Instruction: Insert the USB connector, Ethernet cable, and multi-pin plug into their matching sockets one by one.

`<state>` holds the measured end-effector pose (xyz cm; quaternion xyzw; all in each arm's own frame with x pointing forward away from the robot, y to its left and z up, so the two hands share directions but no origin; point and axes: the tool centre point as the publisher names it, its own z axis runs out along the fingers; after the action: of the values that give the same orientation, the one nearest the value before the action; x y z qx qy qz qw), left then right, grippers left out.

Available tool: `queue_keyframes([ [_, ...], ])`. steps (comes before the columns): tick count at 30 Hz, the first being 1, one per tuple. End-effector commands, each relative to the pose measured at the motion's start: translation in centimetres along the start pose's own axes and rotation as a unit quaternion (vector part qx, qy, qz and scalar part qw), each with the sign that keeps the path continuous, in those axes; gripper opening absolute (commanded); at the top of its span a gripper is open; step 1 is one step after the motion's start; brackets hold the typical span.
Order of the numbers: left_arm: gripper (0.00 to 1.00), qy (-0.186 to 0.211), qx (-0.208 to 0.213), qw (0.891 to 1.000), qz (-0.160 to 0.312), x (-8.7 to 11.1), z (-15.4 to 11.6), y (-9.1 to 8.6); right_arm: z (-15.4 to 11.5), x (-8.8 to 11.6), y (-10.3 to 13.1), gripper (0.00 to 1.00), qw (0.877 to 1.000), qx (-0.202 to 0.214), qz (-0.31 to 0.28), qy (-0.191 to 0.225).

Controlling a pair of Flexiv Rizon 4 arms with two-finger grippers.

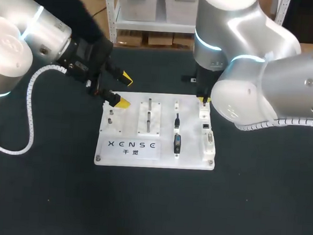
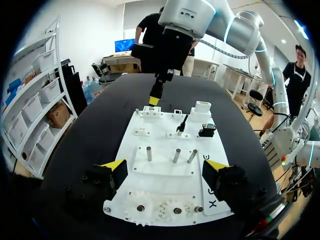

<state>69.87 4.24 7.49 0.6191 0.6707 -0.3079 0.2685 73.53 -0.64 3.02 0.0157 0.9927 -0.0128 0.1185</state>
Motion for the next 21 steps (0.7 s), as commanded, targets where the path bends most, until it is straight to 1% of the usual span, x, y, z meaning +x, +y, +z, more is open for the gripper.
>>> queue_keyframes([
  [1,1.00,0.002,0.002,1.000,0.000,0.0,0.0,0.1,0.0,0.5,0.0,0.00,1.000,0.001,0.002,0.001],
  [10,1.00,0.002,0.002,1.000,0.000,0.0,0.0,0.1,0.4,0.6,-0.1,0.00,1.000,0.003,0.000,0.011],
  [21,1.00,0.002,0.002,1.000,0.000,0.0,0.0,0.1,0.1,1.2,0.8,0.00,1.000,-0.006,-0.001,0.014],
])
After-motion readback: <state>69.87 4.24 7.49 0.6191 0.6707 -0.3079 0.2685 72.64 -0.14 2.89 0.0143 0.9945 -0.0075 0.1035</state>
